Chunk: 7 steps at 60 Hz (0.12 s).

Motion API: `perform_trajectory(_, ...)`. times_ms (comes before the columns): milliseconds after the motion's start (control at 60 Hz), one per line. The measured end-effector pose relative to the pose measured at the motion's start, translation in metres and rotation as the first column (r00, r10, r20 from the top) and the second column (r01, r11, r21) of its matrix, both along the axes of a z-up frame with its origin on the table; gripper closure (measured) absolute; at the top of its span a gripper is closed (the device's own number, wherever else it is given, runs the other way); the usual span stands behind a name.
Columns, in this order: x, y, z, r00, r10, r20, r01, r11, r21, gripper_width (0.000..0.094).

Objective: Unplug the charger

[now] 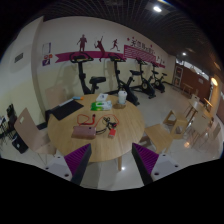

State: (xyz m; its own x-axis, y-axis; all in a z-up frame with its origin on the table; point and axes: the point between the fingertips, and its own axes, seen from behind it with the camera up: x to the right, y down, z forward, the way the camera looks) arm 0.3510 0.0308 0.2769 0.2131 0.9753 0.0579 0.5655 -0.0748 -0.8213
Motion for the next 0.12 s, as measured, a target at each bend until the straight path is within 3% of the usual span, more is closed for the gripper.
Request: perform_trajectory(117,0.0019,0.0032,0.0032,1.0,-0.004,-0.012,0.003,1.0,-0.006,0.0088)
